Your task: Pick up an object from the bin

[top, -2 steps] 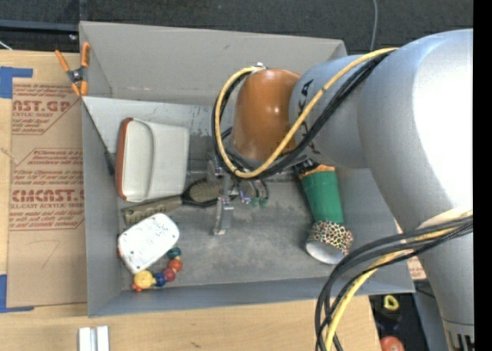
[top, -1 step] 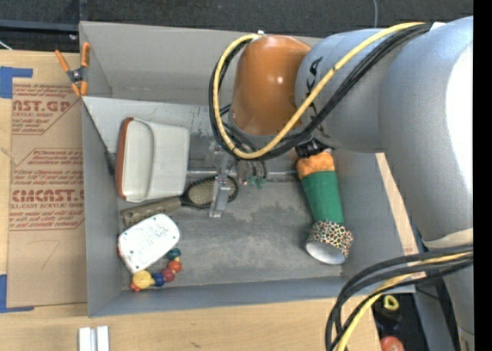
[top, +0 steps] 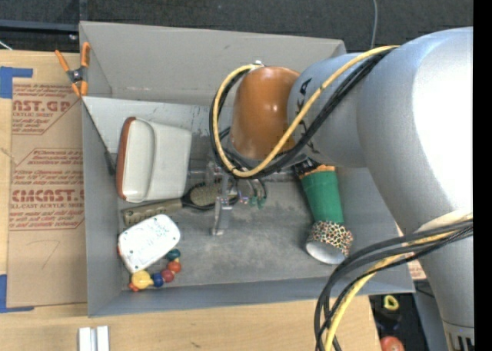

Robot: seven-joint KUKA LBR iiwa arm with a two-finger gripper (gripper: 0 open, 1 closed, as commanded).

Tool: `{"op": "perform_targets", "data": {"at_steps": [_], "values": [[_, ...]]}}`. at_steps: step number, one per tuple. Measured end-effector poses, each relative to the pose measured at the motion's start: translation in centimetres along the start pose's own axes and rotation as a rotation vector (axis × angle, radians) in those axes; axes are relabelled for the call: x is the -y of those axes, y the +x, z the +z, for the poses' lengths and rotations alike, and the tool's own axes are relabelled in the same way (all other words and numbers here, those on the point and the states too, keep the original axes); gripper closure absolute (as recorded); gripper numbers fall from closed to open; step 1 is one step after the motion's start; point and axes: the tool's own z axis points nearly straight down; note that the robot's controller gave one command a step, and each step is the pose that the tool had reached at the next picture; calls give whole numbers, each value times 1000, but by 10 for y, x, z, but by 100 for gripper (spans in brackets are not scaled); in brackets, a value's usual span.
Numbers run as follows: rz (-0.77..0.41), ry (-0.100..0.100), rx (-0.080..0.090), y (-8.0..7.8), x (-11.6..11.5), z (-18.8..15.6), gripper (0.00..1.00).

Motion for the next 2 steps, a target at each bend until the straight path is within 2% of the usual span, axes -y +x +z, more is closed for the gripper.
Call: {"op": "perform_targets", "data": {"at_steps": [1,2], "values": [[87,-6,20,2,-2,8,0],[12,-3,13,-3,-2,-2,100]]}}
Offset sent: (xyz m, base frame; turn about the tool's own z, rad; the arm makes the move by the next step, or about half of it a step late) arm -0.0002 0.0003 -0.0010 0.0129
